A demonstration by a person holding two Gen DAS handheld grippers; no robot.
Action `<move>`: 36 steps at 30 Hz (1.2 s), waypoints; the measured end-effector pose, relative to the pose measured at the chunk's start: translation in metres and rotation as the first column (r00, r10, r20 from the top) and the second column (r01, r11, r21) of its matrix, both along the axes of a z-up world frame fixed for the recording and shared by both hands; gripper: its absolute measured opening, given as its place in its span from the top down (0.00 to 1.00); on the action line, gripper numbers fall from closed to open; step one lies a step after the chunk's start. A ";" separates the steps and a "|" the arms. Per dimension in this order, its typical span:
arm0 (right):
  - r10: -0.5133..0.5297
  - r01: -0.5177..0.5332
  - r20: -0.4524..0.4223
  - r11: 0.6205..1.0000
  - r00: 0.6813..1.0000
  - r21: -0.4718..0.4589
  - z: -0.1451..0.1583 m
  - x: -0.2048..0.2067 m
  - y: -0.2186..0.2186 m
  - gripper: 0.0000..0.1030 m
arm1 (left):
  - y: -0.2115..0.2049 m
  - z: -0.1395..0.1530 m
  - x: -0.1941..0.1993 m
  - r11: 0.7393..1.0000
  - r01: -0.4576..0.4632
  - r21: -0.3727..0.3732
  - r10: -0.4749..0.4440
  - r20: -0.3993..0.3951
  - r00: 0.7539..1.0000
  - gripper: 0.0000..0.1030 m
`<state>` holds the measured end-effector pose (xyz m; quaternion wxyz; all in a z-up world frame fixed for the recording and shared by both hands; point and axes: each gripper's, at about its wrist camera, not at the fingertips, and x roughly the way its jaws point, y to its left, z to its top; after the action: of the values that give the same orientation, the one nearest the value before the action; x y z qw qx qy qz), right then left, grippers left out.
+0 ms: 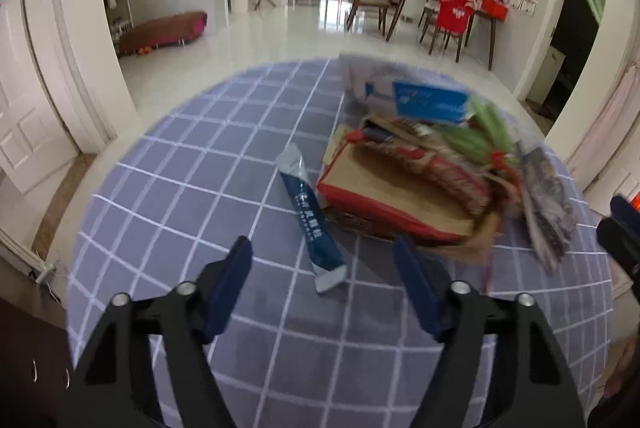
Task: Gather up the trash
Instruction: 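Grasp the blue toothpaste tube with the left tool while the right tool grasps a red snack box, then carry both items over the blue bucket and open both tools to drop them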
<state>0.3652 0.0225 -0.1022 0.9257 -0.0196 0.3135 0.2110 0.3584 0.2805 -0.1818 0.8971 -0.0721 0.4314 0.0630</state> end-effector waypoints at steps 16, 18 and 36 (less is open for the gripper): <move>0.199 -0.207 -0.066 0.968 0.978 -0.141 -0.011 0.042 0.124 0.39 | 0.057 0.008 -0.011 0.996 -0.075 -0.044 0.079 0.081 0.994 0.89; 0.179 -0.191 -0.075 0.961 0.981 -0.199 -0.017 0.048 0.134 0.49 | 0.059 0.013 -0.019 0.996 -0.075 -0.055 0.080 0.089 0.993 0.89; 0.210 -0.208 -0.027 0.976 0.977 0.060 0.052 0.011 0.066 0.77 | 0.035 0.083 -0.070 0.997 -0.011 -0.073 0.029 0.251 0.968 0.89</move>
<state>0.3764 0.0883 -0.0503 0.8932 -0.0229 0.3189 0.3162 0.2886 0.3151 -0.0990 0.9407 -0.1158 0.3153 0.0467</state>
